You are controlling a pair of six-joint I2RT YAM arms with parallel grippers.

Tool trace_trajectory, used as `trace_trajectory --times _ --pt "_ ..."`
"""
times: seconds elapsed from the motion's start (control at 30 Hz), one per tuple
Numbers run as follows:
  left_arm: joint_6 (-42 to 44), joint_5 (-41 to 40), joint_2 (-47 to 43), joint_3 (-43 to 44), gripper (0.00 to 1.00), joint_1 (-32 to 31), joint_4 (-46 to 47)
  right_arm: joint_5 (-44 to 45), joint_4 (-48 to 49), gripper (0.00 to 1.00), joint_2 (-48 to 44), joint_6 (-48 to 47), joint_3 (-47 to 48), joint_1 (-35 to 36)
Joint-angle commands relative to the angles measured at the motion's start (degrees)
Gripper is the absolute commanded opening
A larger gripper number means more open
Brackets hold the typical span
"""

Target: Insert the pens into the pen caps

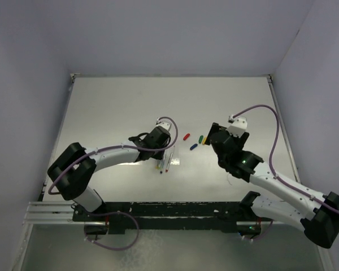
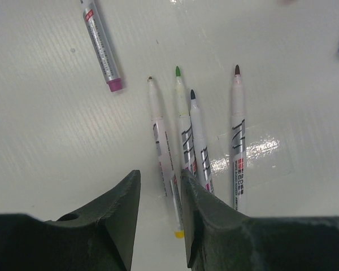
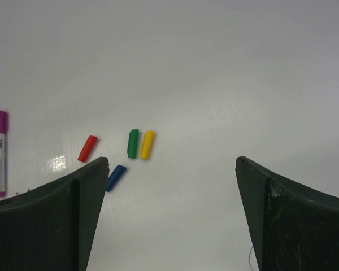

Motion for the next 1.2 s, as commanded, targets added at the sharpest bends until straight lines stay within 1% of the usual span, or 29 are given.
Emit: trace_trajectory --times 0.0,0.47,0.67,0.8,1.0,1.17 --pt "-0.96 -1.83 0.85 2.78 0.38 -0.19 0.04 1.9 0.29 0.95 0.29 1.48 -0.13 -0.21" --pt "-0.11 -4.53 5.12 5.23 0.38 -0.15 -2.22 1.16 0.11 0.92 2.14 1.84 -0.29 -0.28" --pt "0.33 -3.77 6.33 6.21 0.38 -0.15 -2.83 1.25 0.12 0.91 2.32 1.75 -0.09 -0.22" --pt "0.68 -3.06 7.39 7.64 0.37 -0.11 -5.1 1.04 -0.25 0.9 2.45 1.89 0.33 -0.16" --pt "0.74 -1.71 8.77 9.14 0.36 0.03 -8.85 1.33 -6.54 0.88 3.6 5.0 4.05 -0.2" --pt "0.38 0.38 9.6 9.43 0.35 0.47 -10.22 0.65 -8.4 0.86 4.25 5.93 5.08 -0.19"
